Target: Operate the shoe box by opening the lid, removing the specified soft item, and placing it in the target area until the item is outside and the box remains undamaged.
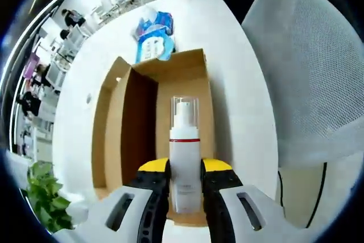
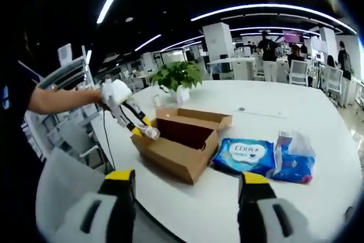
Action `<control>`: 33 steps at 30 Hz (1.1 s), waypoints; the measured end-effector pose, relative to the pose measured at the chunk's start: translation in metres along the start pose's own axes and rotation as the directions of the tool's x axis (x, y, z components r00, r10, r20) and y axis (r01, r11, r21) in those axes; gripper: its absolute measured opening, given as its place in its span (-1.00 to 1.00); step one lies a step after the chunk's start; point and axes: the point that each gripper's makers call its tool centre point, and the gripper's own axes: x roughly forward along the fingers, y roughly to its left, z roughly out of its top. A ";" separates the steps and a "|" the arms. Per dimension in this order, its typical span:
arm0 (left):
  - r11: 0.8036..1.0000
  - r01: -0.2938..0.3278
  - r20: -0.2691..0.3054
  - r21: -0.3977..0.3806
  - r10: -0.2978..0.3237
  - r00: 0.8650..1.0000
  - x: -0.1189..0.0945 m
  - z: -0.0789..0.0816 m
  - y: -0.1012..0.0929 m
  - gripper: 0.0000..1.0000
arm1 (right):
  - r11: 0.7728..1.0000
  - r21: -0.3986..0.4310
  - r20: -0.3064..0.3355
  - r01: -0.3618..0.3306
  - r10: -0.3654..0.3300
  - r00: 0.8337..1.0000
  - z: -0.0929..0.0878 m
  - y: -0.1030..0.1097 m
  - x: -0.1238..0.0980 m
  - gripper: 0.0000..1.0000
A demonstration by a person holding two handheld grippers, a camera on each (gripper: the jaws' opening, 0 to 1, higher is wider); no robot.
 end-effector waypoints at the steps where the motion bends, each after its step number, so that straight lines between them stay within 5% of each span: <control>1: 1.000 -0.004 0.010 0.007 0.004 1.000 -0.002 0.005 -0.002 -0.61 | 1.000 0.016 0.000 -0.006 0.006 1.000 0.001 0.001 0.002 0.42; 13: 0.999 -0.032 0.119 0.038 0.028 0.993 -0.012 0.049 -0.021 -0.61 | 0.992 0.107 0.004 -0.064 0.064 0.998 0.009 0.018 0.018 0.17; 19: 0.999 -0.030 0.205 0.035 0.022 0.978 -0.015 0.074 -0.034 -0.61 | 0.983 0.153 -0.003 -0.100 0.101 0.995 0.009 0.030 0.028 0.06; 33: 0.994 -0.048 0.278 0.098 0.019 0.960 -0.020 0.109 -0.058 -0.61 | 0.961 0.227 -0.042 -0.157 0.171 0.984 0.003 0.057 0.043 -0.14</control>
